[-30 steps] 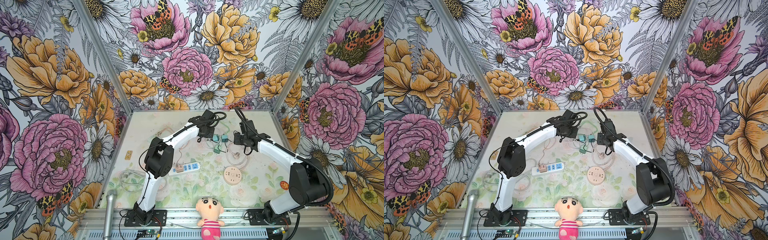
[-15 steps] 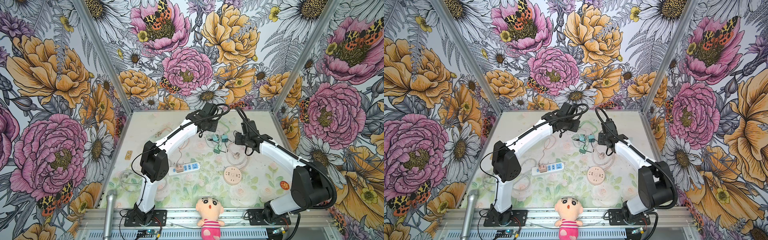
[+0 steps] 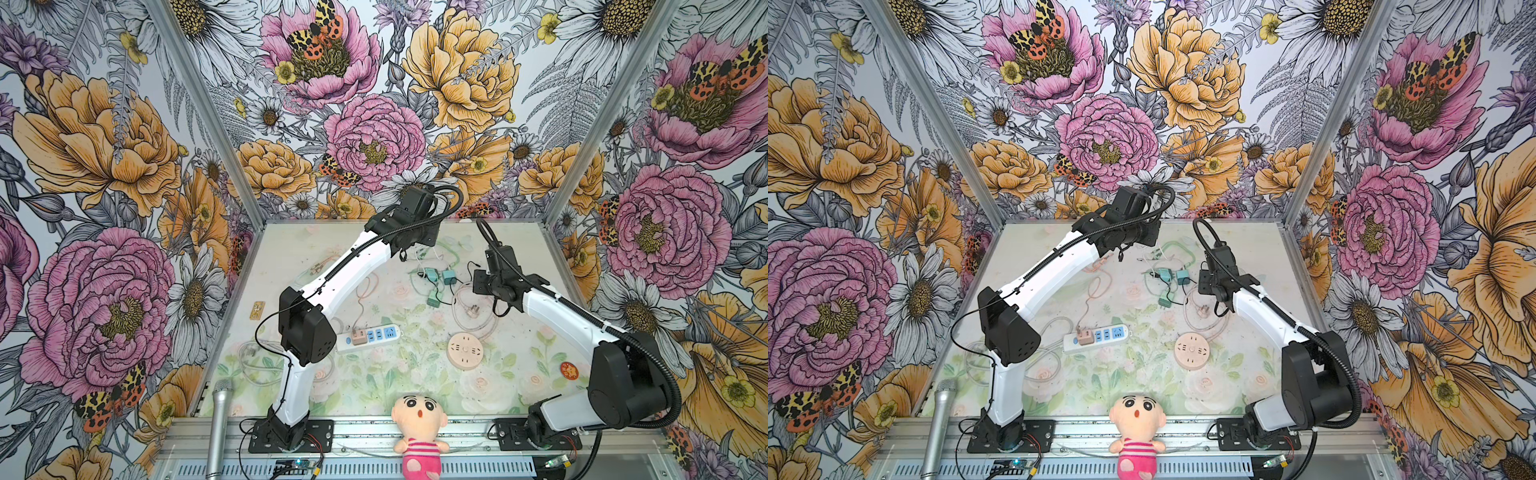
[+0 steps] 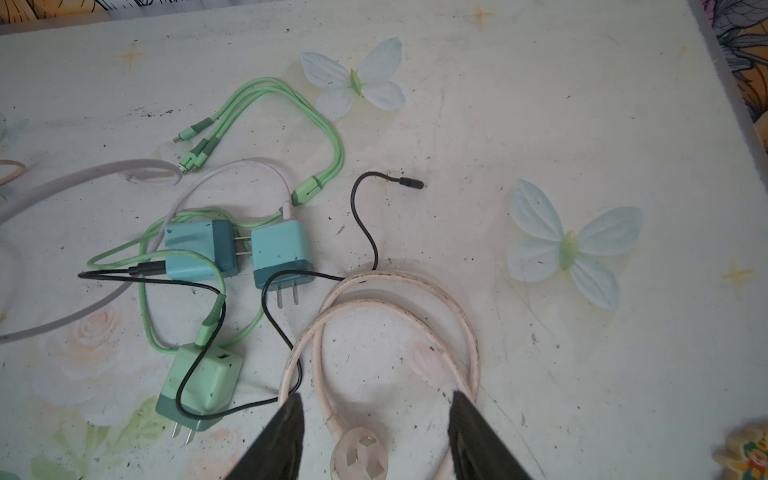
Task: Insert the plug
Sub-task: 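Lift the lavender cable with the left gripper while the right gripper descends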
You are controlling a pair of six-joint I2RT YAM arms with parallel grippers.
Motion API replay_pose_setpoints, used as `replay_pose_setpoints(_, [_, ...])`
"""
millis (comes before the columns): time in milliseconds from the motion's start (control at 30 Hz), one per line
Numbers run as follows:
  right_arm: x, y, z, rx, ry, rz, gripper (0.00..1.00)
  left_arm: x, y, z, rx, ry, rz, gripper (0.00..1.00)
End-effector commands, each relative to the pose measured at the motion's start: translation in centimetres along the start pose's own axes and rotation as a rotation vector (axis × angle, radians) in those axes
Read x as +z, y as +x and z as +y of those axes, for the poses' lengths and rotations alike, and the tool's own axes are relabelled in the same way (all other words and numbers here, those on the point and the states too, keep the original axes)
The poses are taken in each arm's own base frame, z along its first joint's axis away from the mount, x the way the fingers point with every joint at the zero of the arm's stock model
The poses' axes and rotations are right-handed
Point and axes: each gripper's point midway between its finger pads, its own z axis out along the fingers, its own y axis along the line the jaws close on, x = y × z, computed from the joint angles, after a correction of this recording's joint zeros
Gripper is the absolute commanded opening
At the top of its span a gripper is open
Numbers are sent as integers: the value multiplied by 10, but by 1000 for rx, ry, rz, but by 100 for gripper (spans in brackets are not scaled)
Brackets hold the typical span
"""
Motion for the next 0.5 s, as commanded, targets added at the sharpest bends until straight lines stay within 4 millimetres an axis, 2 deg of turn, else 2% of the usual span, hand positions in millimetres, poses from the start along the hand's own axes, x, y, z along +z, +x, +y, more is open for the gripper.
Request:
replay_pose_setpoints(0, [-9, -10, 1, 30, -21, -42, 57, -47, -39, 11, 17, -45, -117, 0])
replay_pose_setpoints(267, [-11, -11, 2, 38, -33, -49, 56, -84, -67, 28, -11, -34, -196, 0])
replay_pose_setpoints(467, [-12, -9, 7, 55, -62, -46, 55, -88, -68, 39, -28, -37, -196, 0])
